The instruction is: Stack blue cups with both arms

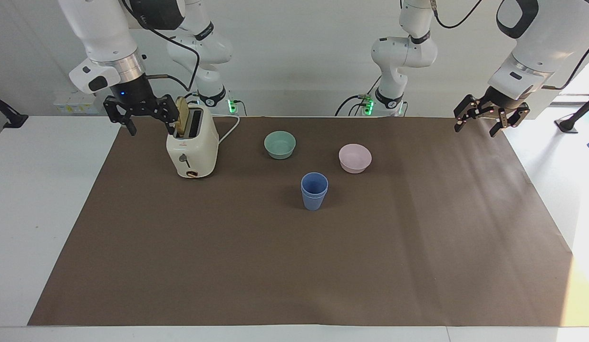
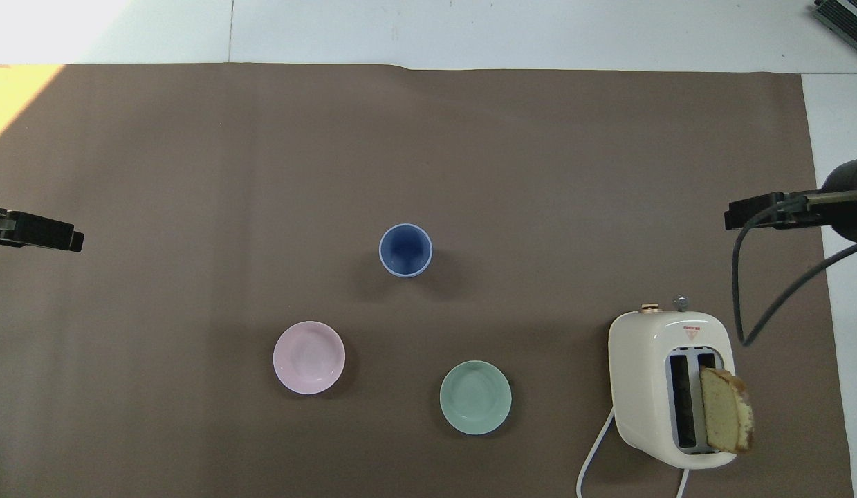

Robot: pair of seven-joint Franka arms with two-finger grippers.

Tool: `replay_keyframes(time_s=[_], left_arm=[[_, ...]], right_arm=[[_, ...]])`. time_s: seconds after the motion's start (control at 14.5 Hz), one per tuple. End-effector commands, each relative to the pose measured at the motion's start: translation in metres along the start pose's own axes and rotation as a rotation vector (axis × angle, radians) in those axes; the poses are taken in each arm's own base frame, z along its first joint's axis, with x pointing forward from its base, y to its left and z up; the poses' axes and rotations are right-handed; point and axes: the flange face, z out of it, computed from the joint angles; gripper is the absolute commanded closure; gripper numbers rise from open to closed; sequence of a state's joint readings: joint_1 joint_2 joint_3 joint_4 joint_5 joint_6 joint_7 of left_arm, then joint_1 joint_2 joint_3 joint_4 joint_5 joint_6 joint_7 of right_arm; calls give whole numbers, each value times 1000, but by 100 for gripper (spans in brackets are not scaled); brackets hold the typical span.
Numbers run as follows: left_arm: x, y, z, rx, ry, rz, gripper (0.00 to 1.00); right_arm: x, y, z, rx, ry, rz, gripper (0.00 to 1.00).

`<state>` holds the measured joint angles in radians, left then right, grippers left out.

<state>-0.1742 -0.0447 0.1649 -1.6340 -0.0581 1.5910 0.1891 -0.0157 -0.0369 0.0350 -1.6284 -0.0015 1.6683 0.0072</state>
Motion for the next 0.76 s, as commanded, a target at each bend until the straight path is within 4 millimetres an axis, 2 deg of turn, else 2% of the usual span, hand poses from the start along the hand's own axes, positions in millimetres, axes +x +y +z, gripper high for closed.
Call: replay_keyframes(time_s=[0.0,0.69], left_arm=[[-4,-2,-7,14,-4,-1,0],[-5,-3,-8,13,-2,-4,0]], right_arm=[[-7,2,-2,12,5,-17,0],[-7,3,-1,14,2,-16,0]])
